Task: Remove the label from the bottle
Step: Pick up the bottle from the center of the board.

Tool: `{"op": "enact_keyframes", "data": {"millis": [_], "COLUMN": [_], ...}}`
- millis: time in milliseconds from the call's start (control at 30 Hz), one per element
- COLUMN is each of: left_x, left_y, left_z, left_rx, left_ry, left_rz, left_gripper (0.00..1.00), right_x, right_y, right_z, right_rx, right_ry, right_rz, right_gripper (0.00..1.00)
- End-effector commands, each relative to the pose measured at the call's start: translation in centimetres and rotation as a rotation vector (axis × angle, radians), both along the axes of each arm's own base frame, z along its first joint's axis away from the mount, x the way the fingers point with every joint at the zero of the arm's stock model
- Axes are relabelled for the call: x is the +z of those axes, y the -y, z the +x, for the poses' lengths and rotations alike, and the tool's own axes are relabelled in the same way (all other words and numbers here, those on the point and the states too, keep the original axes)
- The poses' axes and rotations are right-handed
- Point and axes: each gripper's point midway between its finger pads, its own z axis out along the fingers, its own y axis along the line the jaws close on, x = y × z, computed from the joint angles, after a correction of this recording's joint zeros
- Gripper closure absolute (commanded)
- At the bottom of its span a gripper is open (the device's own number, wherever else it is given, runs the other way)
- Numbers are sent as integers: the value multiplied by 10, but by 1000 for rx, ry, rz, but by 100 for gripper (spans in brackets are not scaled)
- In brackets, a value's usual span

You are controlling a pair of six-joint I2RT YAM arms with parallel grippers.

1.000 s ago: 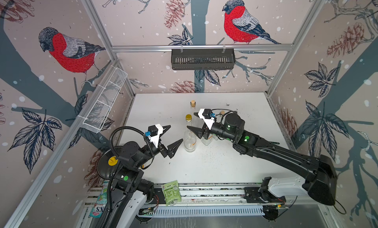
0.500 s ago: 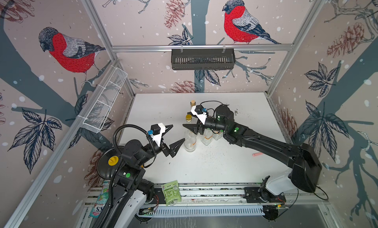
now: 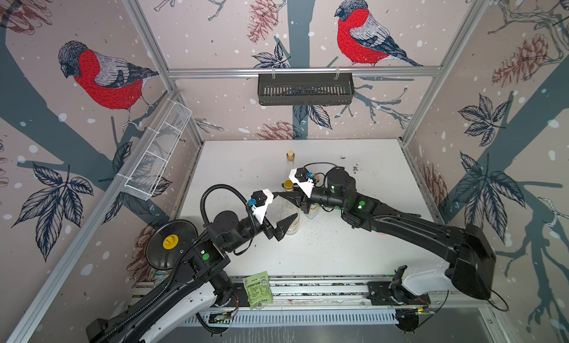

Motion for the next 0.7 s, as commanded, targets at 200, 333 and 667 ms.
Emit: {"op": "enact_keyframes", "data": {"millis": [200, 333, 667], "left_x": [2, -13, -48], "left_y": [-2, -1, -5], "left_z": [-3, -10, -20], "left_rx": [60, 33, 37], "left_ry": [69, 38, 8], "left_rz": [-64, -71, -66], "left_gripper": [2, 2, 2], "right_x": [41, 43, 21], "right_y": [63, 87, 133], "right_z": [7, 2, 1], "right_rx": [-346, -447, -724], "right_ry": [-133, -166, -172], "right_rz": [209, 216, 115], "right_gripper": [96, 98, 100]}}
